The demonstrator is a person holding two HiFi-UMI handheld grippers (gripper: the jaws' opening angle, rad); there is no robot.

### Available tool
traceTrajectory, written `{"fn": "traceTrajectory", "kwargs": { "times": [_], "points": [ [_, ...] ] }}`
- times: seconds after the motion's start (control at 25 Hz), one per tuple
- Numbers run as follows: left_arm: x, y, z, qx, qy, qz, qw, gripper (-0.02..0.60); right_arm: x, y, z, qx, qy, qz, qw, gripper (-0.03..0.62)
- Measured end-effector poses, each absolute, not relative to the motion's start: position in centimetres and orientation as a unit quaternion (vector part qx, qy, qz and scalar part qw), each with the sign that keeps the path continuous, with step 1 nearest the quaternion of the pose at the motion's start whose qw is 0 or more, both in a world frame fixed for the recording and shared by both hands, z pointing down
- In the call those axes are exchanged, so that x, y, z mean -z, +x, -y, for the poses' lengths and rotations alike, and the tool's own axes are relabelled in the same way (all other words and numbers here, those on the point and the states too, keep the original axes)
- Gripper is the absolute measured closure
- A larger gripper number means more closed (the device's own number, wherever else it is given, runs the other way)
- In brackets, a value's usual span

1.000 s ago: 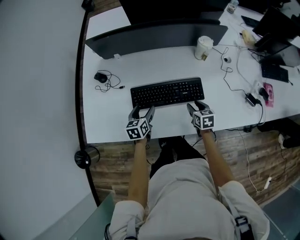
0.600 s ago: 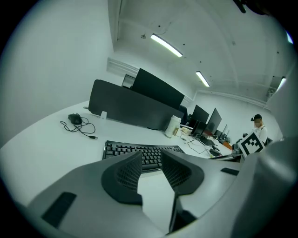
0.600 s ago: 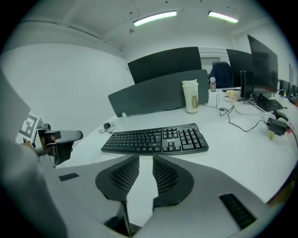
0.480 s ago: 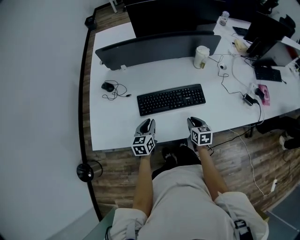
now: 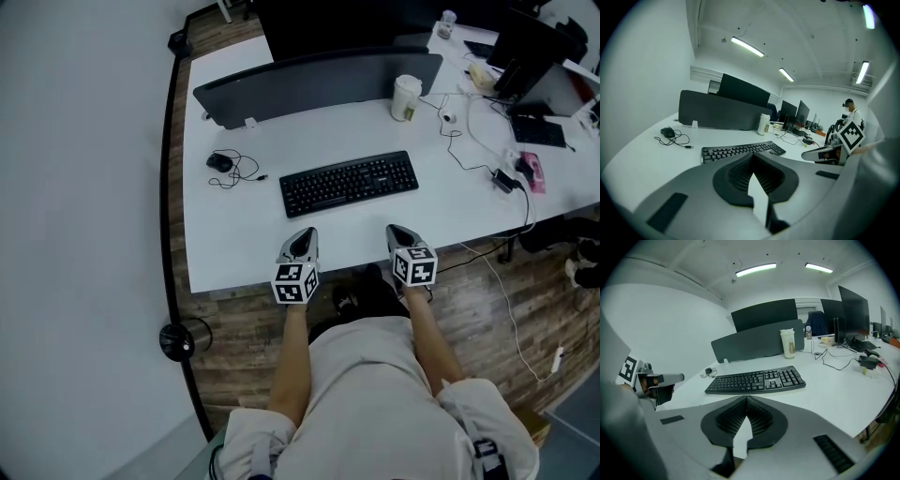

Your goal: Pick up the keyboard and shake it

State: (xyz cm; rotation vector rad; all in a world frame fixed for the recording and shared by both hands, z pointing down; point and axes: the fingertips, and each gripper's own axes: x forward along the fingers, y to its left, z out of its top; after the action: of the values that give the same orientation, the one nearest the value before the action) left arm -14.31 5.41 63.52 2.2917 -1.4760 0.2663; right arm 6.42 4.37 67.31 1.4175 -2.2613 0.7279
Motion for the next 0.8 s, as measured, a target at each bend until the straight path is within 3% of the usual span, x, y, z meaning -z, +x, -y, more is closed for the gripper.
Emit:
{"fn": "traceTrajectory", "kwargs": {
  "times": [0.8],
  "points": [
    [-63.5, -13.2, -4.8, -0.091, 0.822, 0.525, 0.201, 0.566, -65.5, 8.0, -4.0, -0.229, 0.516, 0.806, 0.178, 0.556]
  ]
}}
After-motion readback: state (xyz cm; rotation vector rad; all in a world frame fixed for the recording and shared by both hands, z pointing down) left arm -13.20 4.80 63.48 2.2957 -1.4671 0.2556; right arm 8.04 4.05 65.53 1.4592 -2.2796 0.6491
